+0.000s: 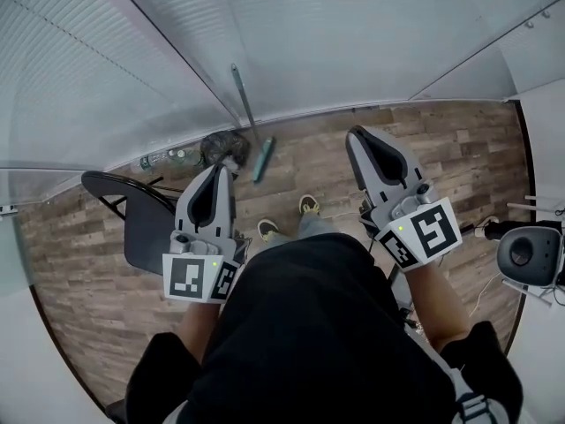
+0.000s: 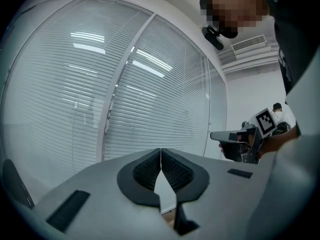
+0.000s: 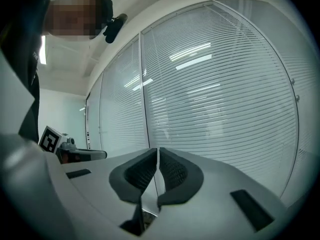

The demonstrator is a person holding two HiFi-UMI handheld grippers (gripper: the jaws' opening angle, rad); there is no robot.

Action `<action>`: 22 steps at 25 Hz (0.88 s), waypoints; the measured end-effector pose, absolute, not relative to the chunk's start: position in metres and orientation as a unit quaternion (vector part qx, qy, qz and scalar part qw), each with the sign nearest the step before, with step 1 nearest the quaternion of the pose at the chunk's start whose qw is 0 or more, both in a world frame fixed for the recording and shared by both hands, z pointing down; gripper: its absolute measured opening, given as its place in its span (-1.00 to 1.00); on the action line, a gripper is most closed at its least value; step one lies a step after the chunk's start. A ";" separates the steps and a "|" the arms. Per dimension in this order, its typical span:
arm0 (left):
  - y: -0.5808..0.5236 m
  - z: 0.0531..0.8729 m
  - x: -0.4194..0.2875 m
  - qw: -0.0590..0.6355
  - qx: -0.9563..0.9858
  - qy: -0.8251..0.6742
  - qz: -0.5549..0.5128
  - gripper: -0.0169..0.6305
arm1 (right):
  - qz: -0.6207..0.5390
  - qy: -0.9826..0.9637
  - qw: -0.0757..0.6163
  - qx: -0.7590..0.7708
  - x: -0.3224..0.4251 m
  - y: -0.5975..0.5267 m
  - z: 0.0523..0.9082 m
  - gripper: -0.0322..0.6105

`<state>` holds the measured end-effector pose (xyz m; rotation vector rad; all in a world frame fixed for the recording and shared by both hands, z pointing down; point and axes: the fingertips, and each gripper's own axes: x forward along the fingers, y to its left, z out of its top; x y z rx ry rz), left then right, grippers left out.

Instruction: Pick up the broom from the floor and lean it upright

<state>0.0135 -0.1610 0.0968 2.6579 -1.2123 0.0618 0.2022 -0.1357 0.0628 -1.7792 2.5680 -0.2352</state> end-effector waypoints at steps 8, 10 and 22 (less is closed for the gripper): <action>-0.175 0.087 0.012 0.109 0.898 -0.427 0.009 -0.88 | -0.062 0.805 0.010 -0.590 0.224 -0.145 0.050 -0.80; -0.176 0.088 0.013 0.109 0.898 -0.425 0.010 -0.88 | -0.057 0.800 0.010 -0.597 0.230 -0.146 0.049 -0.80; -0.190 0.087 0.013 0.110 0.902 -0.417 0.009 -0.88 | -0.058 0.785 0.016 -0.616 0.241 -0.153 0.054 -0.81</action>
